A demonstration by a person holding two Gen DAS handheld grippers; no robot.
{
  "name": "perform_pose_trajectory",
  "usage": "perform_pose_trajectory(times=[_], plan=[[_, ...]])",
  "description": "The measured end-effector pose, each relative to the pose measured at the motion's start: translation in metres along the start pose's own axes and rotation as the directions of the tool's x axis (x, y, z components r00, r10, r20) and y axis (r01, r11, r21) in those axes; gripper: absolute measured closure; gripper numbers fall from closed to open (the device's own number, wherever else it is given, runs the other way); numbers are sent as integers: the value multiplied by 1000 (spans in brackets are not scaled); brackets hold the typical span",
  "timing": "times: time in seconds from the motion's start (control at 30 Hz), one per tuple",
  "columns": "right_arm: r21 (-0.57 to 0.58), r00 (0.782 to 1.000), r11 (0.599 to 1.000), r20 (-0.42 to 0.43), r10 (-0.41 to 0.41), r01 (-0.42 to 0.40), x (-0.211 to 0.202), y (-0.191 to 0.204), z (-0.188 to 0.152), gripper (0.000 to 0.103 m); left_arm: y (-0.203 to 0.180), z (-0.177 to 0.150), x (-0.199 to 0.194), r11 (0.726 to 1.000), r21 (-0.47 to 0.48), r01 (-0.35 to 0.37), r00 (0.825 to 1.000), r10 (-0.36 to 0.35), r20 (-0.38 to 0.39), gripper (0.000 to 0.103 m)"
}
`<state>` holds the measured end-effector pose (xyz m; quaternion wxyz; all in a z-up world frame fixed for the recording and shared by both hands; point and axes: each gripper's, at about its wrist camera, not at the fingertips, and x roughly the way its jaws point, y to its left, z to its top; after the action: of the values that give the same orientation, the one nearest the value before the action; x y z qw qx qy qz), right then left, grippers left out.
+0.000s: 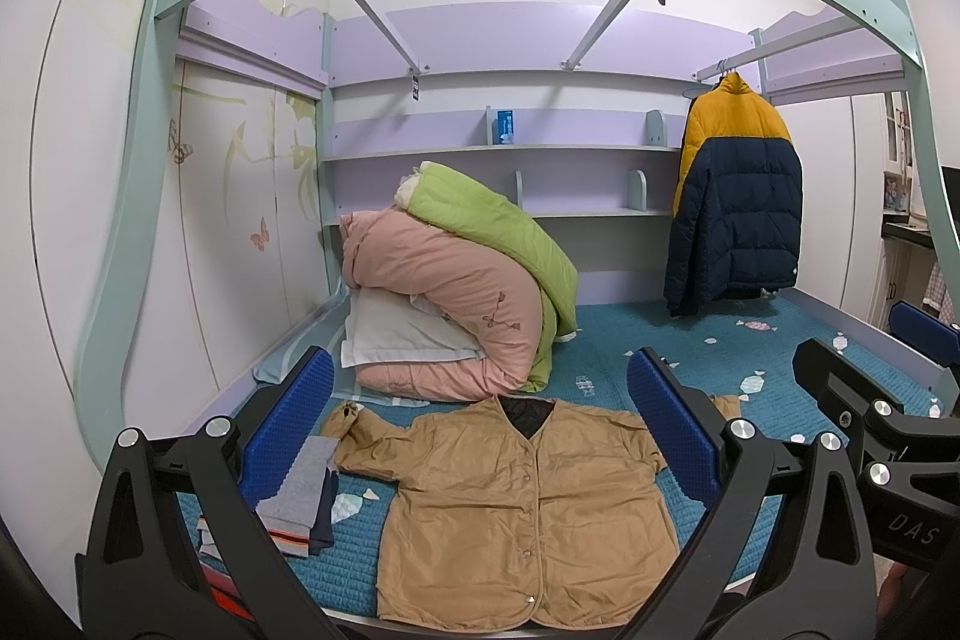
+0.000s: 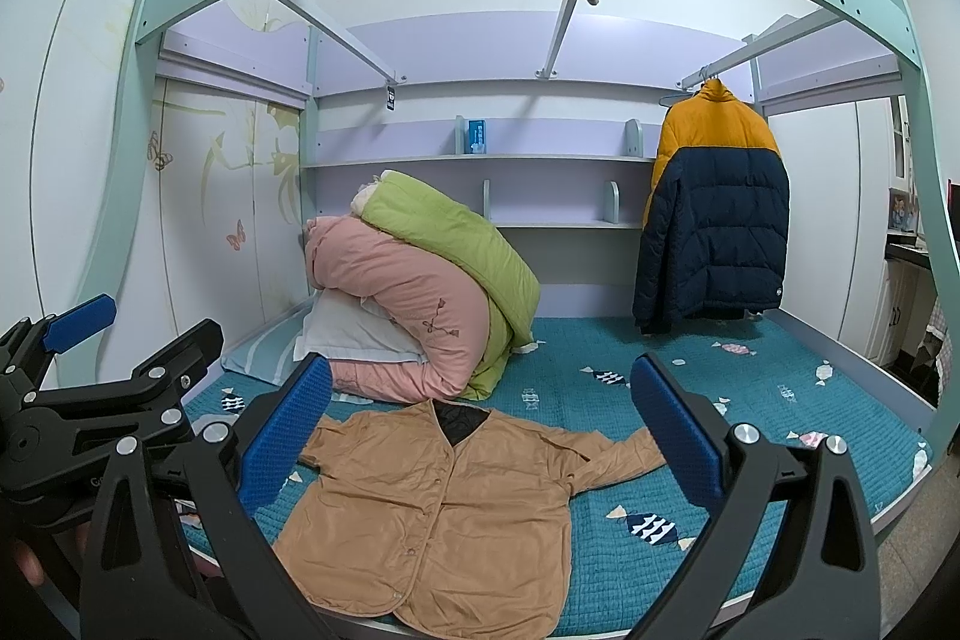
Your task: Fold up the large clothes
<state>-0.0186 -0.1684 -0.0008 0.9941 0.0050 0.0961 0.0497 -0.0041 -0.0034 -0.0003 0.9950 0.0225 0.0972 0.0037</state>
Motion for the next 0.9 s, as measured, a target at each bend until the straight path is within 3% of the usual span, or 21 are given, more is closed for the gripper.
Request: perform_pose_trajectory(times=[0.9], plan=[[2, 1000, 1000, -3, 0, 0, -1, 0, -3, 7, -1, -1, 3, 1000, 1, -1, 1000, 1, -2, 5]])
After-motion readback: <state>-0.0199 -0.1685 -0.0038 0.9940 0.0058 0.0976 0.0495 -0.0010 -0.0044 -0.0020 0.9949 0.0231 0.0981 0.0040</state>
